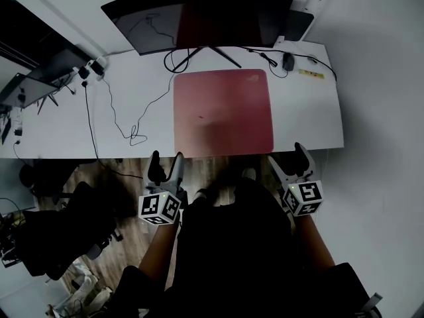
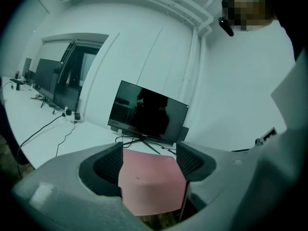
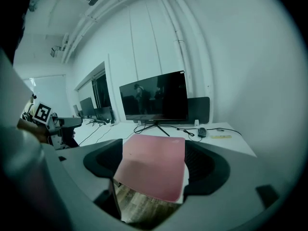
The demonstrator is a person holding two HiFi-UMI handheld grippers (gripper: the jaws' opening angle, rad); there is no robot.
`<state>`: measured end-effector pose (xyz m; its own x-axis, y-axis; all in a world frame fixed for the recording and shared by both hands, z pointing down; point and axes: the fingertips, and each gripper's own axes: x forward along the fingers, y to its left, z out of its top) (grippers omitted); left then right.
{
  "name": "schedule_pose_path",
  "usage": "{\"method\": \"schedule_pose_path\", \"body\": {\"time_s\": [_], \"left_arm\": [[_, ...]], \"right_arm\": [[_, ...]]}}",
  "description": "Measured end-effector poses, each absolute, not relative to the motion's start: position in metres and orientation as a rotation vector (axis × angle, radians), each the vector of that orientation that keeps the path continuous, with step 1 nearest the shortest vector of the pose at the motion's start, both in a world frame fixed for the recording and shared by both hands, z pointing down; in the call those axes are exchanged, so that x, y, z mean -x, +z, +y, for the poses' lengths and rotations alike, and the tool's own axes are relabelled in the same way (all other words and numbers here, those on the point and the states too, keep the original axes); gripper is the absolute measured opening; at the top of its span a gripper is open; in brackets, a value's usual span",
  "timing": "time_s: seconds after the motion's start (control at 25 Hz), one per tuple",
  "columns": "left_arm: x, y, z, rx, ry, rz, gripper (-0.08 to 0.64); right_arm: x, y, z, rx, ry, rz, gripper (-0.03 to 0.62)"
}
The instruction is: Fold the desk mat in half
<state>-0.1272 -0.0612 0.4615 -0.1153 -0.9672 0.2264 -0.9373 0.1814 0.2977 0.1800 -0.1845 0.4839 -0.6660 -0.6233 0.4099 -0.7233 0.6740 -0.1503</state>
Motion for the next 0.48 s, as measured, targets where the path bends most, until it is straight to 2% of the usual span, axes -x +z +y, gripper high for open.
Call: {"method": "schedule_pose_path", "body": {"time_s": [0.48], "left_arm": [[0.117,0.512,-0.071,-1.537,-0.128,-2.168,0.331]], "right_arm": [[-0.198,0.554,-0.214,-0.912,0.660,-2.514,0.387]]}}
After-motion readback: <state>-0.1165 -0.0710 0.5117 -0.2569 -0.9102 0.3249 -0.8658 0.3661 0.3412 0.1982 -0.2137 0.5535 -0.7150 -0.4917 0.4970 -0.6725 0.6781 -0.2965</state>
